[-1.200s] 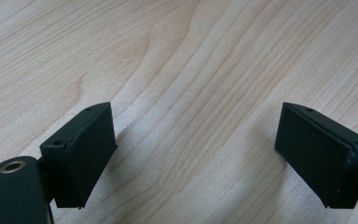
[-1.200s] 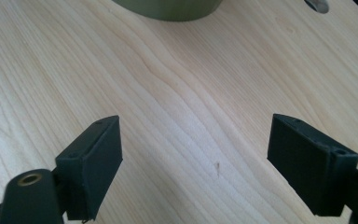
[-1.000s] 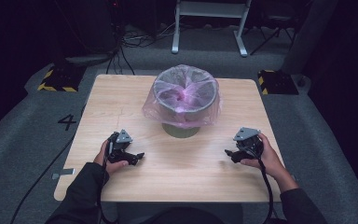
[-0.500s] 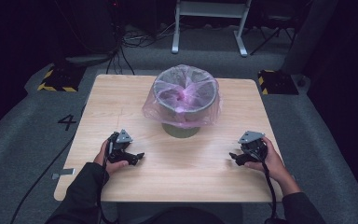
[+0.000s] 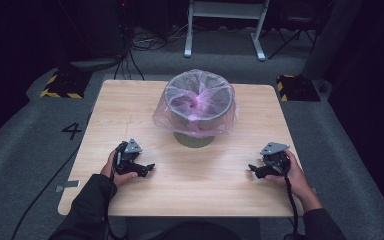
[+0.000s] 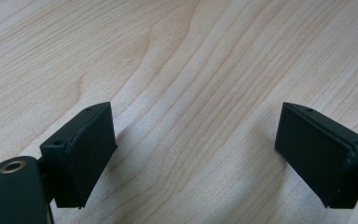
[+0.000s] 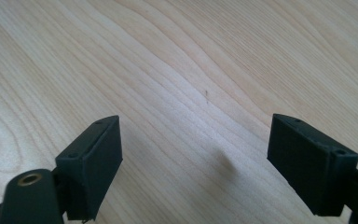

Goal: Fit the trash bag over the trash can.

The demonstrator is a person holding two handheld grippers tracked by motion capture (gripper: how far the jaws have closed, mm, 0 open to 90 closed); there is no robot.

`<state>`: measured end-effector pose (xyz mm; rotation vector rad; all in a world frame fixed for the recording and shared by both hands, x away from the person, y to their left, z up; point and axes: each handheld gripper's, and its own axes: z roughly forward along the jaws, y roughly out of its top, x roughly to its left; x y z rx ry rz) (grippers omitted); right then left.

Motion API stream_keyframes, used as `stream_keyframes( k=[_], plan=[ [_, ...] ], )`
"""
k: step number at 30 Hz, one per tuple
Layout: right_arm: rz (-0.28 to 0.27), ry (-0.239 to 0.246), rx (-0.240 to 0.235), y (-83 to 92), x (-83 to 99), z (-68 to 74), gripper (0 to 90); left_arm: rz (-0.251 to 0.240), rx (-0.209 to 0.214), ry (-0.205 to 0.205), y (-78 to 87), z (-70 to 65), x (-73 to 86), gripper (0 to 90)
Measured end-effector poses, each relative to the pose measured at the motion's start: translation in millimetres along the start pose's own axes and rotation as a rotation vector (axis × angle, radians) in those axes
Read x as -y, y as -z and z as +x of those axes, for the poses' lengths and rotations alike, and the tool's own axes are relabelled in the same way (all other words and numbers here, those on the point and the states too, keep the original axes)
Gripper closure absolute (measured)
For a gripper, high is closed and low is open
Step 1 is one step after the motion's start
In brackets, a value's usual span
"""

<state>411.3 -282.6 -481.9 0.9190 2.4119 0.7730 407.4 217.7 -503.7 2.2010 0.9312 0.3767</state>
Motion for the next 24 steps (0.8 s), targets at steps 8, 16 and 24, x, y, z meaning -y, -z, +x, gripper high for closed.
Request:
stream_keyframes(
  k=[8,16,24],
  plan=[
    [-0.041,-0.112,-0.021,0.5,15.8,-11.1,18.7,0.000,0.000,0.000,0.0,0.0,0.0,12.1],
    [-0.070,-0.210,-0.040,-1.9,30.6,-22.3,18.9,0.000,-0.001,0.002,0.0,-0.2,0.1,12.1],
    [-0.092,-0.282,-0.004,0.9,42.8,-31.7,17.2,0.000,-0.001,0.002,0.0,-0.2,0.0,12.1]
  ],
)
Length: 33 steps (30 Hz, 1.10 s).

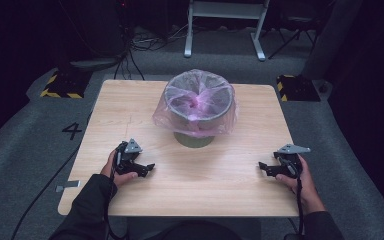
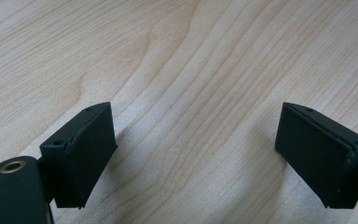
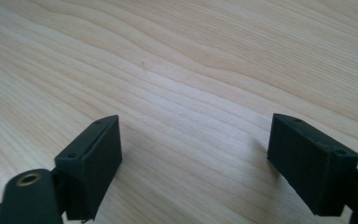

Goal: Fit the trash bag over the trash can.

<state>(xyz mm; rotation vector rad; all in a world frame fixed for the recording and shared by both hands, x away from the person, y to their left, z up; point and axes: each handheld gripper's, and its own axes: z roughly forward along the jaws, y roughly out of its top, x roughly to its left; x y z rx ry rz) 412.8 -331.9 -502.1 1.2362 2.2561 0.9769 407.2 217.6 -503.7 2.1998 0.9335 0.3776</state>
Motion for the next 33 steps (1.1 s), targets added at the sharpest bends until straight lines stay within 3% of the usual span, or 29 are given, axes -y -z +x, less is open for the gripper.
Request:
stream_keyframes(
  k=[1,6,33],
  plan=[
    [0.000,-0.023,0.024,0.6,0.5,-3.1,17.2,0.000,0.000,0.000,0.0,0.0,0.0,12.1],
    [0.002,-0.049,0.052,0.5,0.7,-5.9,15.8,0.000,0.000,0.000,0.0,0.0,0.0,12.1],
    [0.004,-0.050,0.058,0.1,0.7,-5.9,14.7,0.004,0.005,0.001,-0.8,0.3,-0.9,11.4]
  ],
)
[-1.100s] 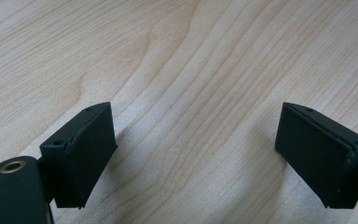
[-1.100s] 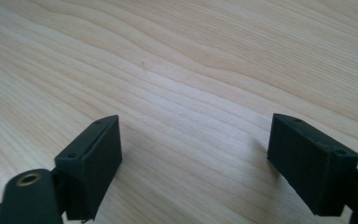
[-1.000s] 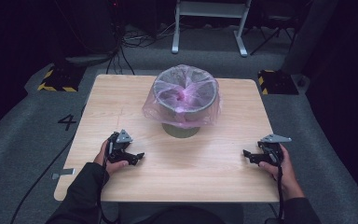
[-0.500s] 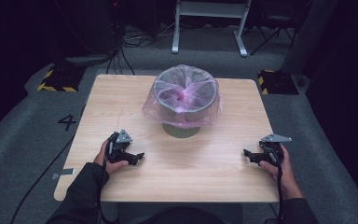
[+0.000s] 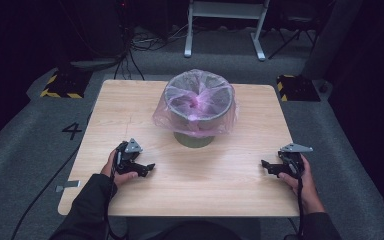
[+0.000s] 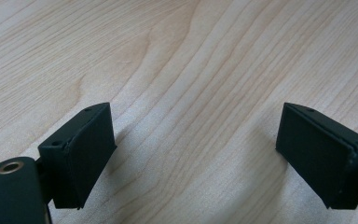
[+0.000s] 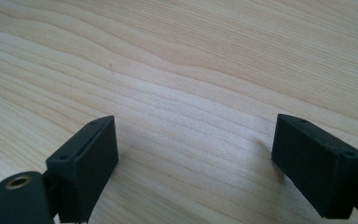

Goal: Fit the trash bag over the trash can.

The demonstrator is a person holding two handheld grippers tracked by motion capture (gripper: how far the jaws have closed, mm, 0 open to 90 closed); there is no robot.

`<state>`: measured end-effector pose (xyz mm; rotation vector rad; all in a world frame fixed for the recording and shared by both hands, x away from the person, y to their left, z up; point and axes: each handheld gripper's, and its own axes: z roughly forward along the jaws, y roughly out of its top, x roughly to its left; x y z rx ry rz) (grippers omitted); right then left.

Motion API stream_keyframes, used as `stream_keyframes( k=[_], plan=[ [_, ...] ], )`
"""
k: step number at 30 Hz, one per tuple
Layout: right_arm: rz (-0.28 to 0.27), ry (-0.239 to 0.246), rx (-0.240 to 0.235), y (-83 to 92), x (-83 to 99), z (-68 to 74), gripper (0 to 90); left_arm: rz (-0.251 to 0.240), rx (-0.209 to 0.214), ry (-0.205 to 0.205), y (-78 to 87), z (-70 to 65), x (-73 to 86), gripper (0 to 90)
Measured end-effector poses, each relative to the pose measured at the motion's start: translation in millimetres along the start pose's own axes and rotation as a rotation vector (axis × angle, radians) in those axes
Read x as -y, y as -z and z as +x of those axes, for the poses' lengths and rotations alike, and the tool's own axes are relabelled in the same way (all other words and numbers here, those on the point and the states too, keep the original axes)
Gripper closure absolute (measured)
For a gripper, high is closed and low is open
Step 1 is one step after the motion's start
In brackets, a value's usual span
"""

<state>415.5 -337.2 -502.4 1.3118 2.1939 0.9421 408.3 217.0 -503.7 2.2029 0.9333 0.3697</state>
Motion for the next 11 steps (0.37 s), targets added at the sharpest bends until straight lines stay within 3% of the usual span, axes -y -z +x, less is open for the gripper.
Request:
stream_keyframes(
  k=[11],
  plan=[
    [0.000,0.000,0.000,0.0,0.0,0.0,14.7,-0.001,-0.003,-0.010,-0.5,0.9,-0.6,11.2]
  ],
)
